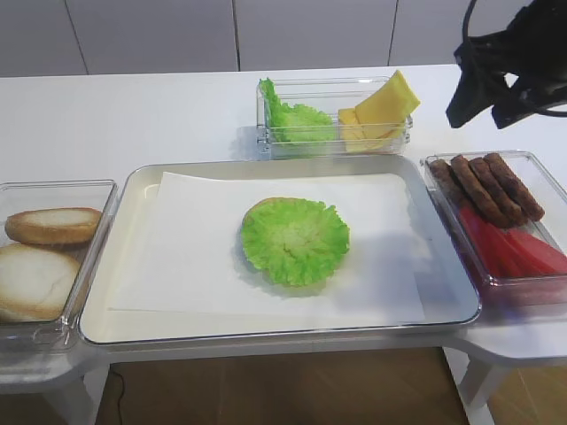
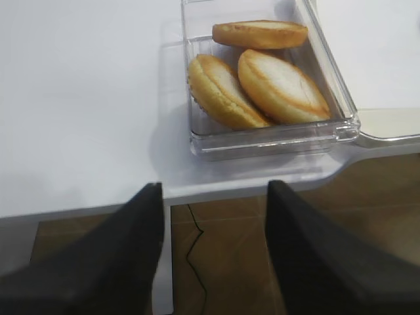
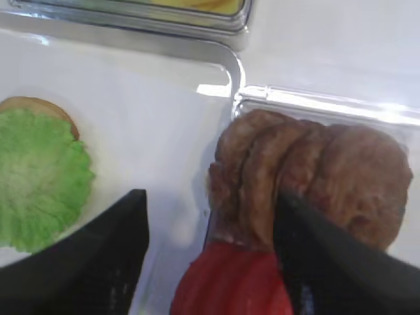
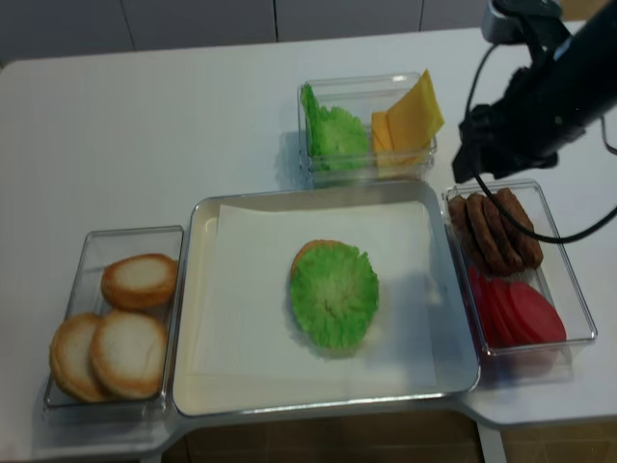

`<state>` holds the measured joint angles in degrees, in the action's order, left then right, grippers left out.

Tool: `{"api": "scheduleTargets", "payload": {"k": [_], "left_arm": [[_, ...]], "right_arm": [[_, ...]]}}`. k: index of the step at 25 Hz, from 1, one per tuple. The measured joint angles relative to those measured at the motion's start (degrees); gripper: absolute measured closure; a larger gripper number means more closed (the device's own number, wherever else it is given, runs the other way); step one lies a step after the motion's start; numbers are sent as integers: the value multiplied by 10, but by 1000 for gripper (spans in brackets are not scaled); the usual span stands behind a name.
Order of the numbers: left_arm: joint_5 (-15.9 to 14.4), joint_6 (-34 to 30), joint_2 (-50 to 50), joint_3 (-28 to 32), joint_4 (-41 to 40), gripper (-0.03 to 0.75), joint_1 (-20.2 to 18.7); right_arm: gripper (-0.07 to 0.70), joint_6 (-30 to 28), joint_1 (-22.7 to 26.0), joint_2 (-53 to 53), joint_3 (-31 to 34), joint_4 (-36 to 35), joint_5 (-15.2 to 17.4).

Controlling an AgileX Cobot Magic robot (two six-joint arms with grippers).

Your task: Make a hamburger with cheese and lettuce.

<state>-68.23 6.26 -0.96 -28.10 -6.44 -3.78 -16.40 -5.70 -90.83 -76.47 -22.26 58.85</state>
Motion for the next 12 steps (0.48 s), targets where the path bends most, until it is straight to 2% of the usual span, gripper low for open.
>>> {"api": "scheduleTargets", "payload": {"k": [5, 9, 12], "left_arm": [[0, 0, 0, 0, 0, 342, 0], [0, 0, 0, 0, 0, 342, 0], [0, 0, 0, 0, 0, 342, 0]], "right_arm": [[181, 29, 0, 57, 49, 32, 3], [183, 37, 0, 116, 113, 39, 3], [184, 63, 0, 174, 168, 49, -2]]}}
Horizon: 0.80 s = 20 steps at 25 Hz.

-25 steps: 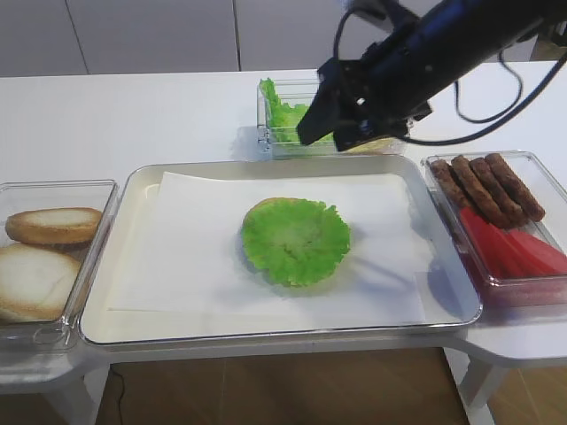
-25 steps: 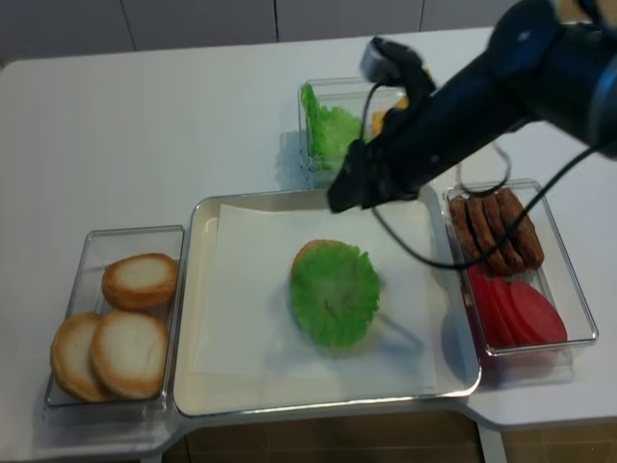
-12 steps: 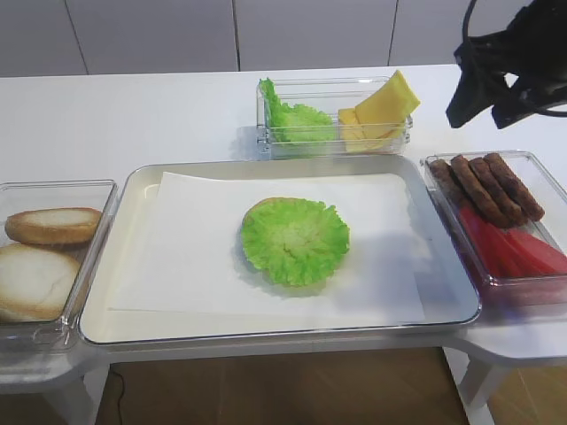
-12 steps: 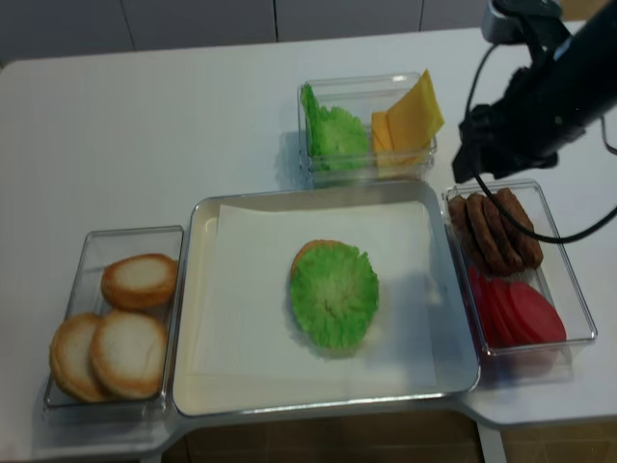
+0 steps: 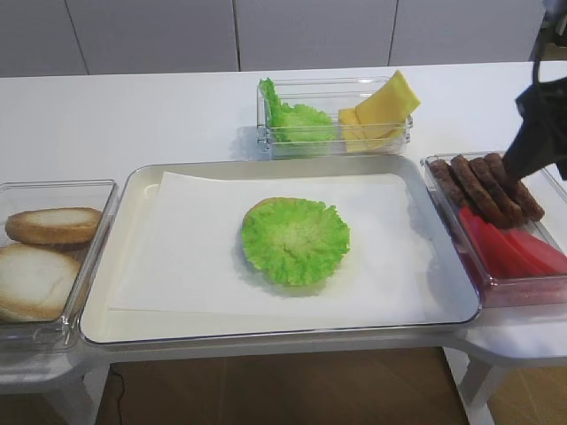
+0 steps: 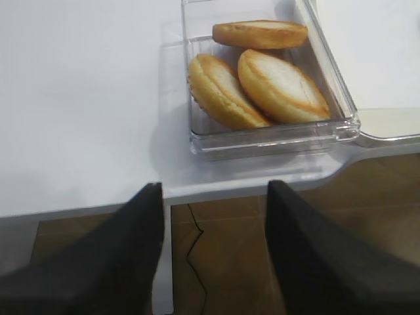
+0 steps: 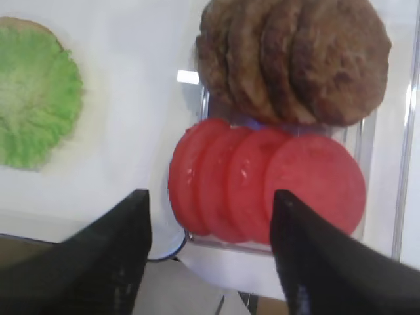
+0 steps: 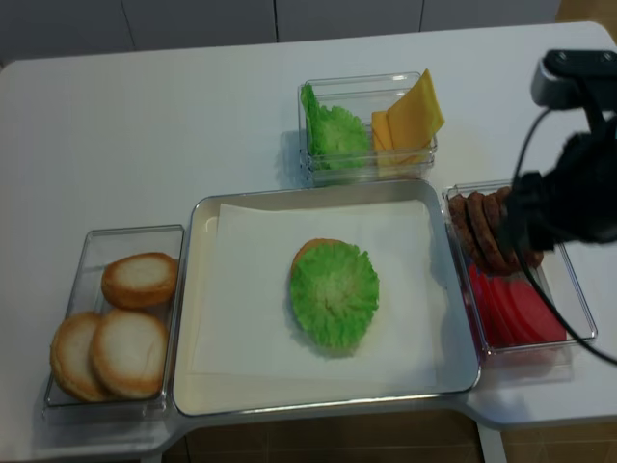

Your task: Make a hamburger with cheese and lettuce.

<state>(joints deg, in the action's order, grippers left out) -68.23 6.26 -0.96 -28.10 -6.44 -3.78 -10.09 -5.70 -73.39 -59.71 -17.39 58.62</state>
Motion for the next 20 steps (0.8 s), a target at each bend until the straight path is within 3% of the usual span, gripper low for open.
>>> {"api": "scheduleTargets", "payload": {"k": [12, 20], "left_arm": [[0, 0, 0, 0, 0, 342, 0], [0, 0, 0, 0, 0, 342, 0]], "right_arm": [[185, 31, 0, 226, 180, 31, 2], [185, 31, 0, 359, 236, 32, 32]]}}
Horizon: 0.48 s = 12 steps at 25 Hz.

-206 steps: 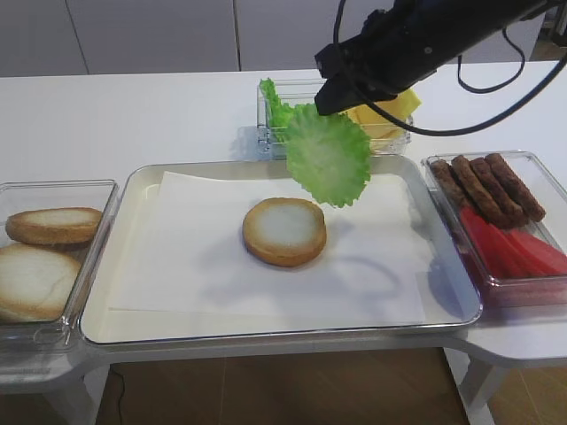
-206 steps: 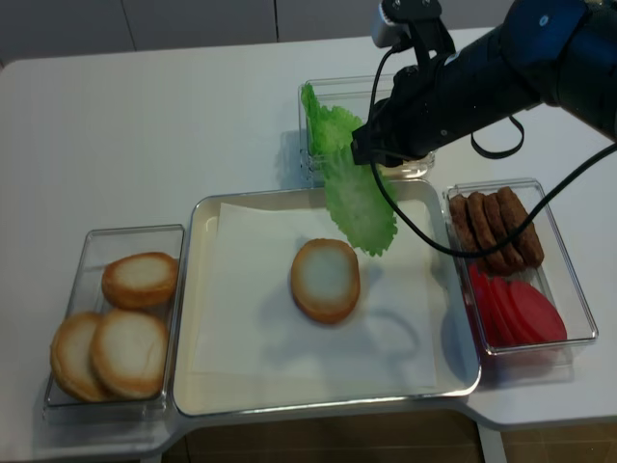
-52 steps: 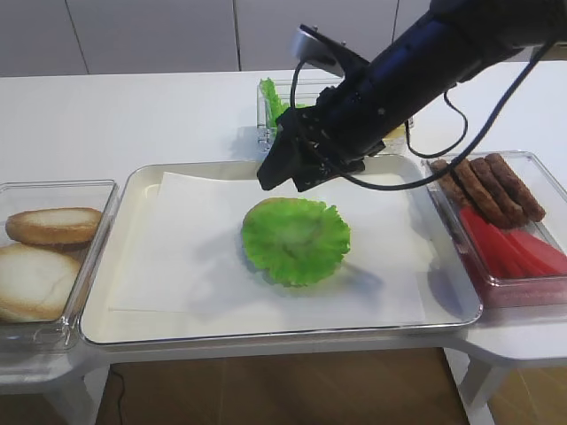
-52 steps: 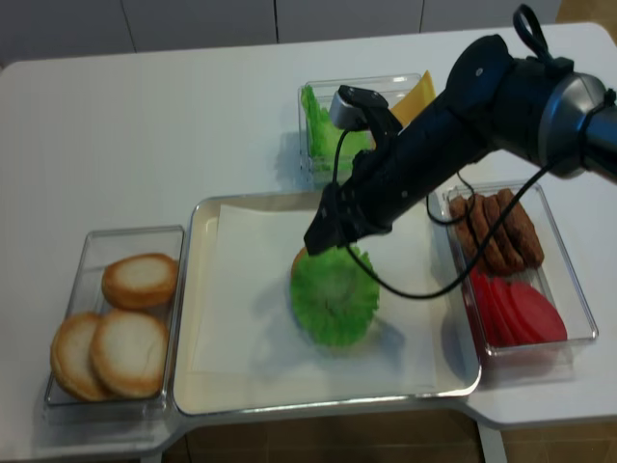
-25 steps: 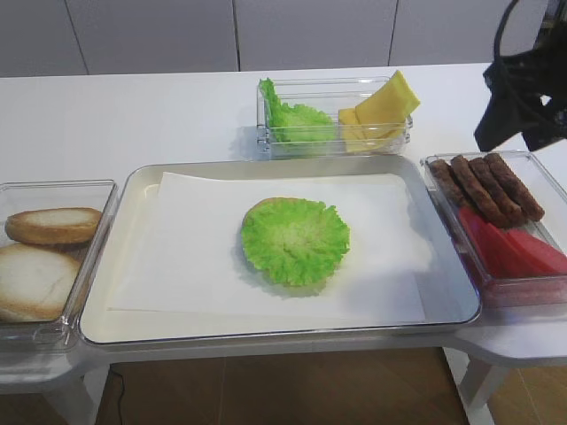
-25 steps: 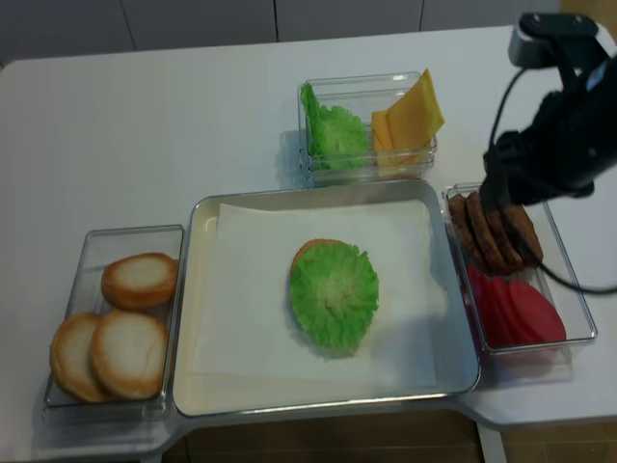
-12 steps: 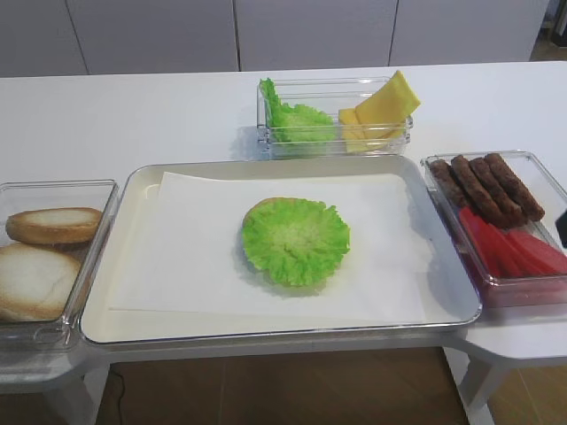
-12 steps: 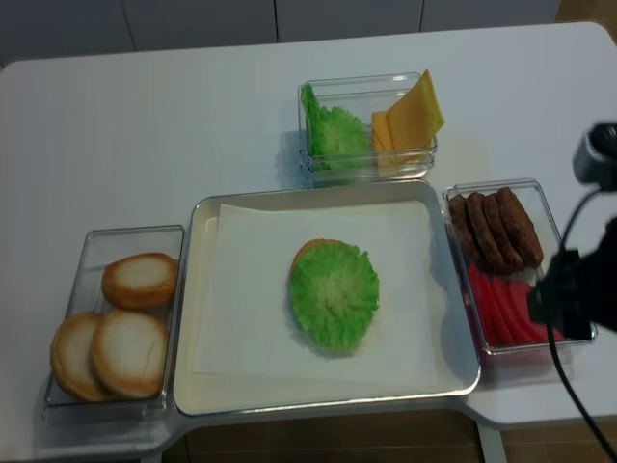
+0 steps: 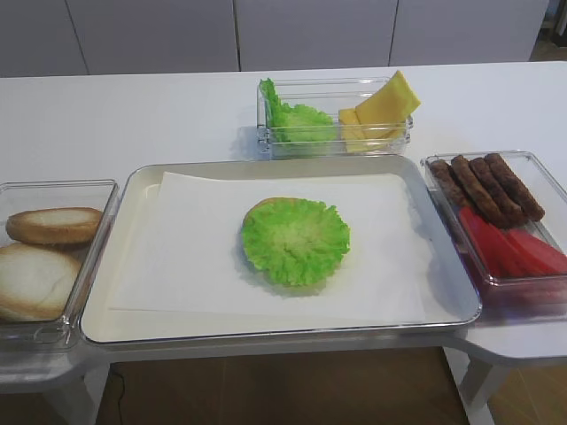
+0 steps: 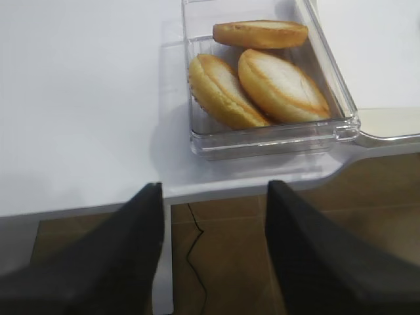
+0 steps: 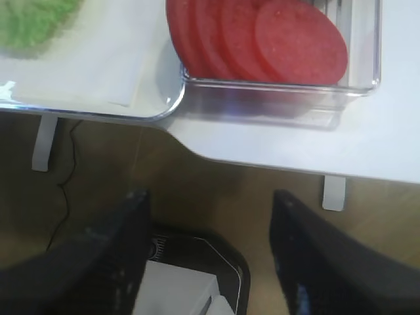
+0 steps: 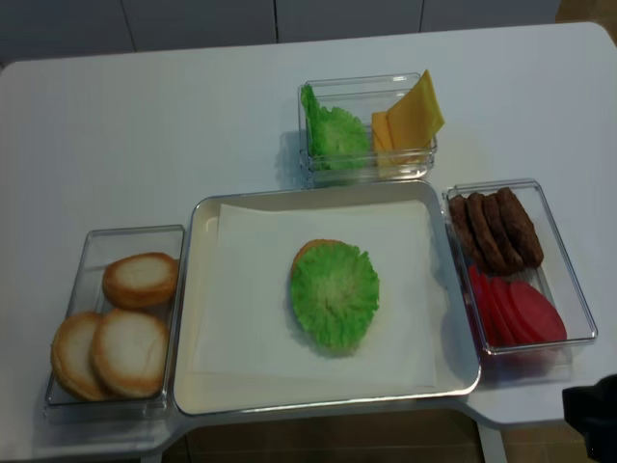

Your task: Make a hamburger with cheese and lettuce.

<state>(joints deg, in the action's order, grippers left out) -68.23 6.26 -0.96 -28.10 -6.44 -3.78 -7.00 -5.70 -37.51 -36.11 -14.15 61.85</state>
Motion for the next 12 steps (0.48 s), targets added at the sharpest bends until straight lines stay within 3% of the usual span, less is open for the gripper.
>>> {"api": "scheduleTargets", "payload": {"k": [12], "left_arm": [[0, 0, 0, 0, 0, 342, 0]], "right_arm": [[186, 0, 0, 213, 45, 17, 75]]}}
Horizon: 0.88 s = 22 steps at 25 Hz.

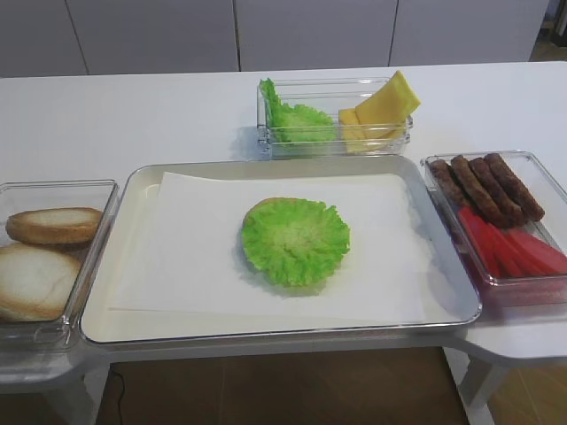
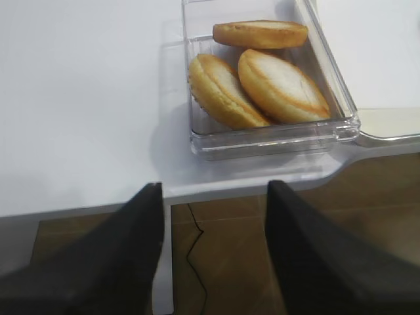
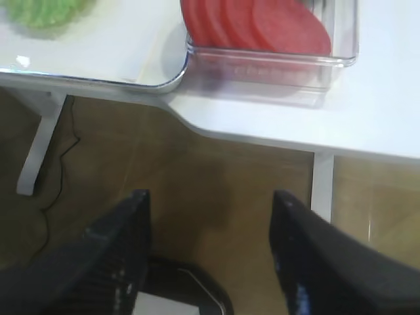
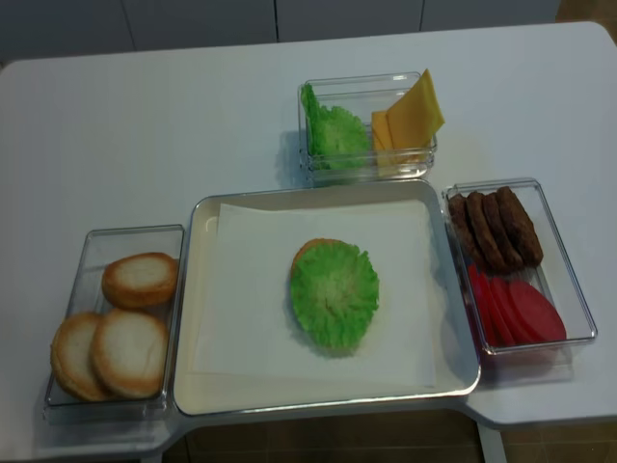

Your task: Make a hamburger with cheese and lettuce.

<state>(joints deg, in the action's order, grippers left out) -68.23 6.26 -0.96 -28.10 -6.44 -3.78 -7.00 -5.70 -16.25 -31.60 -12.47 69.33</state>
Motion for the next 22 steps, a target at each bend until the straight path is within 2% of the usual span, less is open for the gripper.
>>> {"api": "scheduleTargets", "payload": {"k": [7, 15, 18, 22], "left_arm": [[0, 0, 0, 0, 0, 342, 0], [0, 0, 0, 0, 0, 342, 0], [0, 0, 0, 0, 0, 342, 0], [0, 0, 0, 0, 0, 343, 0]], "right_arm": [[186, -1, 0, 126, 1, 16, 19], [186, -1, 0, 167, 1, 60, 22], [186, -1, 0, 168, 5, 61, 12], [186, -1, 0, 168, 26, 61, -29]]}}
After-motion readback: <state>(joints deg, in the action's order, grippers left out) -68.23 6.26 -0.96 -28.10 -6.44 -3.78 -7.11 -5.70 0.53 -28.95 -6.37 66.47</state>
